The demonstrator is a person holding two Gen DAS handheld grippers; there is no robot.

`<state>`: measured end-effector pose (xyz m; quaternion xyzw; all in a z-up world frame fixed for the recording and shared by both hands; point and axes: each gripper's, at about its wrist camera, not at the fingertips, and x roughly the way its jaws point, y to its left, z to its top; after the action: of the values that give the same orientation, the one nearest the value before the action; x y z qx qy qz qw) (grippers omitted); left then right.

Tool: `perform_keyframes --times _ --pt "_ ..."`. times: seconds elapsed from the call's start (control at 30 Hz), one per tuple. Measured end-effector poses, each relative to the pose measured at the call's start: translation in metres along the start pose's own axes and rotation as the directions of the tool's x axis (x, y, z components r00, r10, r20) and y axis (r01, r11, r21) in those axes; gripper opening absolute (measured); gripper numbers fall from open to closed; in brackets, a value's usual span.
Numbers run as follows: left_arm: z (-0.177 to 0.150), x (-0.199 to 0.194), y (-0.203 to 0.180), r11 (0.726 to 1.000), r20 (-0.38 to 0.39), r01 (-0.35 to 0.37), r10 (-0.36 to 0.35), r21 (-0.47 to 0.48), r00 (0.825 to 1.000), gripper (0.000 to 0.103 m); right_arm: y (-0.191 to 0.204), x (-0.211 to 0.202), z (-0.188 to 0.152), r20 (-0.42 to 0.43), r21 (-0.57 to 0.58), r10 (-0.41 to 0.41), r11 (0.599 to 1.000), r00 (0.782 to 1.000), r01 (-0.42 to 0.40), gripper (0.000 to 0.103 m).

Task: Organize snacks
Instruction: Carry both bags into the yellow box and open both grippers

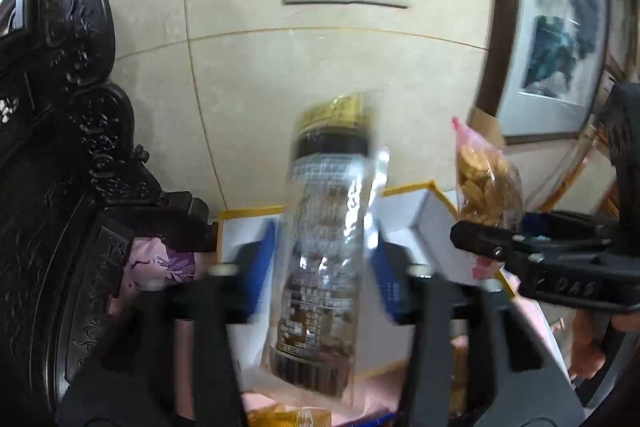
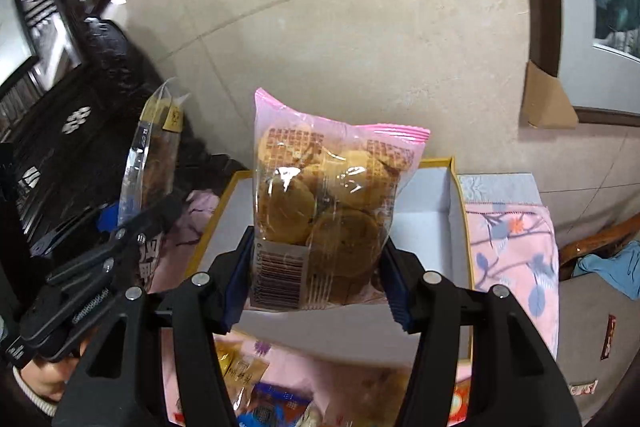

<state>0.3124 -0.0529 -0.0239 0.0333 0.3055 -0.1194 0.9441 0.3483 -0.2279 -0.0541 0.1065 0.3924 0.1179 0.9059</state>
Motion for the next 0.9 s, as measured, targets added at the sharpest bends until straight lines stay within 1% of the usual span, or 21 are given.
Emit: perform_keyframes --times 0.03,0.07,0.1,0.17,0.27,0.33,0.4,0.53,0.57,0.6,0.67,0.8,0.87,0.9 --pt "0.000 -0.001 0.003 1.000 0.009 -0.018 0.018 -0.009 1.000 0.074 -0.002 0.002 0.001 -0.003 -0.002 -0.012 1.000 1.000 0.012 0.068" --pt "0.002 -0.004 0.005 0.999 0.037 -0.038 0.039 -0.020 0.999 0.079 -0.003 0.002 0.003 0.004 0.001 -0.006 1.000 1.000 0.006 0.076" --pt "0.002 -0.009 0.005 0.999 0.061 -0.041 0.042 -0.022 0.997 0.080 -0.001 0.000 0.004 0.012 0.002 0.008 1.000 1.000 -0.008 0.077" --pt "-0.001 -0.017 0.007 0.999 0.081 -0.032 0.033 -0.013 0.996 0.084 -0.004 -0.003 0.000 0.015 -0.007 0.018 1.000 1.000 -0.018 0.078" --pt "-0.011 -0.028 0.008 0.999 0.073 -0.040 0.042 -0.019 0.996 0.087 -0.009 -0.011 -0.013 -0.007 -0.005 0.043 0.999 0.999 -0.043 0.078" --pt "-0.023 -0.038 0.011 0.998 0.061 -0.028 0.031 -0.049 0.998 0.088 -0.009 -0.024 -0.032 -0.026 -0.005 0.048 0.999 0.999 -0.048 0.078" --pt "-0.039 -0.048 0.015 0.997 0.055 -0.032 0.036 -0.072 0.998 0.090 -0.012 -0.035 -0.051 -0.040 -0.016 0.050 0.999 0.998 -0.051 0.078" --pt "-0.084 -0.065 0.016 0.996 0.000 -0.030 0.031 -0.088 1.000 0.091 -0.026 -0.054 -0.113 -0.112 -0.050 0.038 0.998 0.993 -0.044 0.078" --pt "-0.094 -0.068 0.018 0.995 -0.013 -0.031 0.029 -0.093 0.999 0.091 -0.032 -0.057 -0.137 -0.150 -0.042 0.038 0.998 0.988 -0.045 0.078" --pt "-0.108 -0.072 0.018 0.995 -0.032 -0.031 0.028 -0.100 0.999 0.091 -0.037 -0.058 -0.152 -0.178 -0.035 0.038 0.998 0.983 -0.045 0.078" --pt "-0.131 -0.076 0.017 0.993 -0.077 -0.028 0.019 -0.111 0.997 0.091 -0.047 -0.059 -0.195 -0.256 -0.022 0.023 0.999 0.966 -0.030 0.078" --pt "-0.172 -0.086 0.013 0.991 -0.173 -0.019 -0.004 -0.135 0.985 0.091 -0.055 -0.058 -0.257 -0.355 -0.016 0.000 1.000 0.935 -0.006 0.078" --pt "-0.187 -0.094 0.009 0.991 -0.199 -0.011 -0.016 -0.132 0.980 0.091 -0.059 -0.058 -0.275 -0.375 -0.005 -0.006 1.000 0.927 0.005 0.078" --pt "-0.192 -0.098 0.005 0.992 -0.207 -0.001 -0.025 -0.125 0.978 0.091 -0.060 -0.056 -0.284 -0.384 -0.008 -0.024 1.000 0.923 0.022 0.078"
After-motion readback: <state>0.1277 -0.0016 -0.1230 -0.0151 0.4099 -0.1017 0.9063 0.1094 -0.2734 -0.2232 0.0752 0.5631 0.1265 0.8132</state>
